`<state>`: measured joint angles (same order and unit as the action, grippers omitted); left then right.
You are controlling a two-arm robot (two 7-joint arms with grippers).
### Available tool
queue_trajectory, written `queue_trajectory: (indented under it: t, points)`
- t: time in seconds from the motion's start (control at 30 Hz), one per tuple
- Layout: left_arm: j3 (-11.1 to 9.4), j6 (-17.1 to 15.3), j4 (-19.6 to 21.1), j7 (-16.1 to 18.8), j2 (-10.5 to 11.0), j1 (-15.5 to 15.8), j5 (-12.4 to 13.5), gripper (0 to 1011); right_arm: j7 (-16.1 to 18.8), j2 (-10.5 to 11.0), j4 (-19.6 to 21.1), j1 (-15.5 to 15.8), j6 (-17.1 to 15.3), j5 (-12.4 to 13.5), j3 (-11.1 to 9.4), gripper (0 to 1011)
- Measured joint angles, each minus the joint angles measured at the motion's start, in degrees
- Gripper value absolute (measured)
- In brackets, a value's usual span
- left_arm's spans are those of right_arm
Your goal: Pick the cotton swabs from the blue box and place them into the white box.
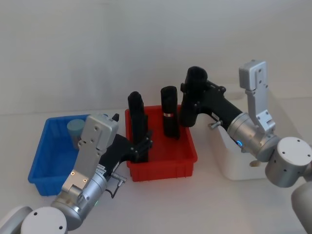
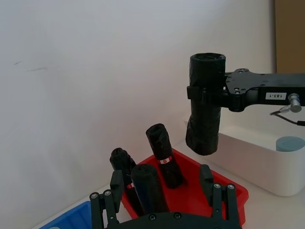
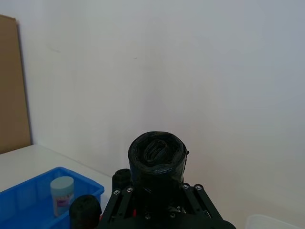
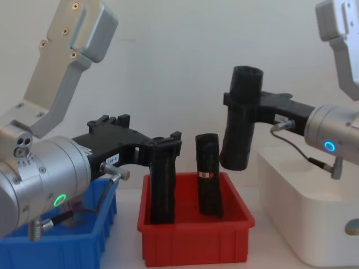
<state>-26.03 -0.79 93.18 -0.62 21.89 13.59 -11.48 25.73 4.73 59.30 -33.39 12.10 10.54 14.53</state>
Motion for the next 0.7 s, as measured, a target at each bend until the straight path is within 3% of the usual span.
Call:
queue_trajectory:
  t: [0.07, 0.33, 0.7]
  points:
    - [0.0, 0.0, 0.0, 0.0, 0.0, 0.0, 0.0, 1004, -2.0, 0.7, 3.6, 1.6, -1.5, 0.0, -0.4, 378]
    - [0.0, 0.0, 0.0, 0.0, 0.0, 0.0, 0.0, 1004, -6.7, 2.6, 10.7, 5.1, -5.7, 0.0, -1.6, 378]
    - [0.0, 0.0, 0.0, 0.0, 0.0, 0.0, 0.0, 1004, -12.0, 5.1, 17.6, 9.1, -10.7, 0.3, -3.4, 378]
